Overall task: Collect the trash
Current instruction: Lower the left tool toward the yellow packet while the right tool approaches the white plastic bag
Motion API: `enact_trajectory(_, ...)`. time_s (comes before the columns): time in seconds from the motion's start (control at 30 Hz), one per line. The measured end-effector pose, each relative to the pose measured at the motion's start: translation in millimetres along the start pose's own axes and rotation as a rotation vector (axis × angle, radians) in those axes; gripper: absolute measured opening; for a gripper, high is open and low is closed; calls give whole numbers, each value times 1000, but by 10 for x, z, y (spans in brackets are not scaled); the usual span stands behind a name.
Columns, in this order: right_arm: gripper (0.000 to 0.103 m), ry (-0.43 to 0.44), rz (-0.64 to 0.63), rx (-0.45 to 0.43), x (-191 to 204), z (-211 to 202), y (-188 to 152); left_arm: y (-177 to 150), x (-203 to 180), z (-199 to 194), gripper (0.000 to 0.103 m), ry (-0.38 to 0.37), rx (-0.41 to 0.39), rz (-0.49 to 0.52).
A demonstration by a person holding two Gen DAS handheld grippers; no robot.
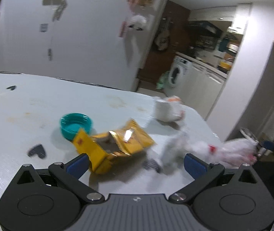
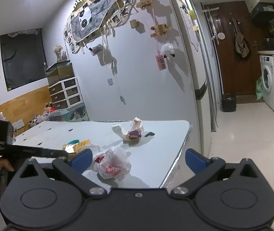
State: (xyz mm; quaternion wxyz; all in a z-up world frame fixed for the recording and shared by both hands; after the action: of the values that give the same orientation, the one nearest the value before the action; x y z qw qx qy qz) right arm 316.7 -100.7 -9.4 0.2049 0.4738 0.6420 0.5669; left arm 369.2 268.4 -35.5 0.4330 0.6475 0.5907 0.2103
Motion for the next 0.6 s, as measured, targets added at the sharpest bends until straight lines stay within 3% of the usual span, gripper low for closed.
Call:
enact_trajectory(0.17,98,64,22,31,13,237,0,-61,-236,-52,102,48,31,40)
enact_trajectory(0.37,69,122,3,105,154,560,-6,47,-323,-16,101,182,28,136)
enact_trajectory(0.43,60,135,-17,138,196,628,-29,98,-328,25,101,197,35,194)
enact_trajectory(0.5,46,148,-26,160,215,649,-56,152,-331,79,101,215,43,254)
enact_trajectory(0.6,29,168,-18,194,200,655,-85,217,-305,171,101,206,59,287)
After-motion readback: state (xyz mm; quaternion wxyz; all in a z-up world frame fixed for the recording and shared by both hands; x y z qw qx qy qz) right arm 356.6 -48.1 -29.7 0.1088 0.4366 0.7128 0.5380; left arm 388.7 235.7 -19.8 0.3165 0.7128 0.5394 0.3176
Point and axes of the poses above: each gripper's, at about its wrist camera, not at the fingertips, and z roughly the way its jaws point, x to its left, y to its top, the point moved 1 cm from there along z, roughly the way its jaws point, and after that the axes turned 4 degrees about y, right-handed, at the moved point
